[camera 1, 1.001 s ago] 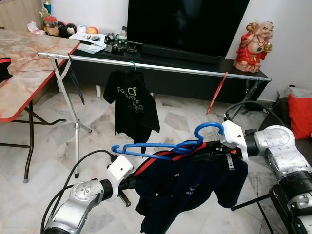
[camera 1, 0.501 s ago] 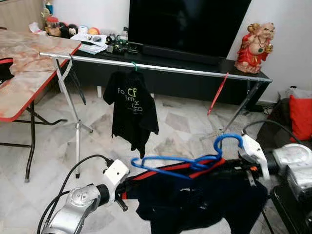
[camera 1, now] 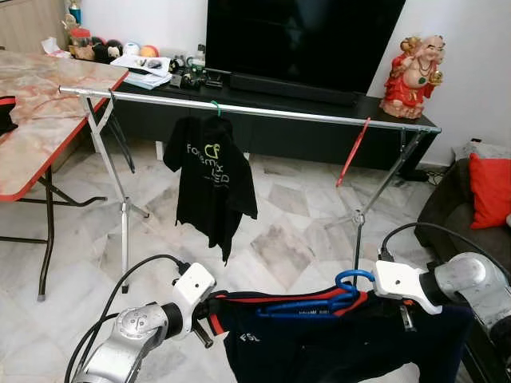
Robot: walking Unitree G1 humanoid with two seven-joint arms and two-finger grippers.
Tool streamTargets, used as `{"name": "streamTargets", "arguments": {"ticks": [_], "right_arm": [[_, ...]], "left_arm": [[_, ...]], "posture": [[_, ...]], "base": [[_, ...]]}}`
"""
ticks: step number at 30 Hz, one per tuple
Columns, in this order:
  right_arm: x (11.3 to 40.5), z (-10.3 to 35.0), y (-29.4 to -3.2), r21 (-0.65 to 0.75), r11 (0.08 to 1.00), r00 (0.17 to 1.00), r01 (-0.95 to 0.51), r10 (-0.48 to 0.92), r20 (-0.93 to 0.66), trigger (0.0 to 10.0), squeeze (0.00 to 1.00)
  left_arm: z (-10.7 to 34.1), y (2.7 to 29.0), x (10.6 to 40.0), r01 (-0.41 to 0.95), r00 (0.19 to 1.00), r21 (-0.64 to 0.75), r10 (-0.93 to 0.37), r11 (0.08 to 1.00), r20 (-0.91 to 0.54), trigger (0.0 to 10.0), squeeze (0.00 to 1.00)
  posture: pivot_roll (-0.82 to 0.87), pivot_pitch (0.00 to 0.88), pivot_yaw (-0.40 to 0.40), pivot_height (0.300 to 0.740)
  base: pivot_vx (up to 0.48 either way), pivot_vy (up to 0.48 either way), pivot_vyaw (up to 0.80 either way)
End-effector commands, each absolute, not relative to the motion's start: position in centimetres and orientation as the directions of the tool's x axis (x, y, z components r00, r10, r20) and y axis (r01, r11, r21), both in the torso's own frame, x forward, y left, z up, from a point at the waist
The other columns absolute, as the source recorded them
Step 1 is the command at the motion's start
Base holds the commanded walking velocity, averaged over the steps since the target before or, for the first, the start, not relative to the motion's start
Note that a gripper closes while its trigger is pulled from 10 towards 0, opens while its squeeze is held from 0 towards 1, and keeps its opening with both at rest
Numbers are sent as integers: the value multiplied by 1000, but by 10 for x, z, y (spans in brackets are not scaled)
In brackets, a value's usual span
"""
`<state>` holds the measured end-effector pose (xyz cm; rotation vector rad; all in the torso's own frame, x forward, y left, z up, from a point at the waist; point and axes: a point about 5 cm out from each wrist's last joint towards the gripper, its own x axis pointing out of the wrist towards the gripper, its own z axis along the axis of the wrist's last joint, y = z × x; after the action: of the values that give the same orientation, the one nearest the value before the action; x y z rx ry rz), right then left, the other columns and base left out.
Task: Hang hanger
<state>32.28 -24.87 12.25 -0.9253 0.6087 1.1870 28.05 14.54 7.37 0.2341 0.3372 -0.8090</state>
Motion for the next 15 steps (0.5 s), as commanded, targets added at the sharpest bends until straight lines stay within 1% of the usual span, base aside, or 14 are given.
{"name": "streamTargets", "arguments": {"ticks": [1,5,6,7,9,10,13,14,15], "right_arm": [[329,131,-264,-360,146,387,-921,422,-819,0,0],[338,131,-253,-444,165,469,-881,421,-776,0,0],[342,128,-247,-475,201,513,-857,422,-747,0,0],[343,125,-244,-479,219,525,-850,421,-740,0,0],[344,124,-243,-482,229,532,-846,419,-736,0,0],[343,115,-233,-475,236,530,-848,430,-731,0,0],[343,108,-220,-453,256,520,-854,464,-717,0,0],[345,105,-209,-447,276,525,-851,490,-696,0,0],[345,105,-209,-447,276,525,-851,490,-696,0,0]], "left_arm": [[79,157,280,736,643,100,-645,670,-414,0,0],[94,149,275,785,590,57,-718,616,-370,0,0],[106,141,271,819,551,40,-767,572,-328,0,0],[111,138,270,831,536,30,-784,556,-312,0,0],[114,136,269,838,527,24,-795,546,-301,0,0],[125,125,265,870,478,6,-841,493,-252,0,0],[137,110,260,903,420,-1,-885,429,-203,0,0],[143,98,256,924,374,-8,-909,382,-185,0,0],[143,98,256,924,374,-8,-909,382,-185,0,0]], "posture": [[172,0,-131,740],[179,0,-134,740],[189,0,-138,740],[192,0,-137,740],[192,0,-137,740],[194,0,-137,740],[201,0,-136,740],[201,0,-136,740],[201,0,-136,740]], "base": [[0,0,0],[0,0,0],[0,0,0],[0,0,0],[0,0,0],[0,0,0],[0,0,0],[0,0,0],[0,0,0]]}}
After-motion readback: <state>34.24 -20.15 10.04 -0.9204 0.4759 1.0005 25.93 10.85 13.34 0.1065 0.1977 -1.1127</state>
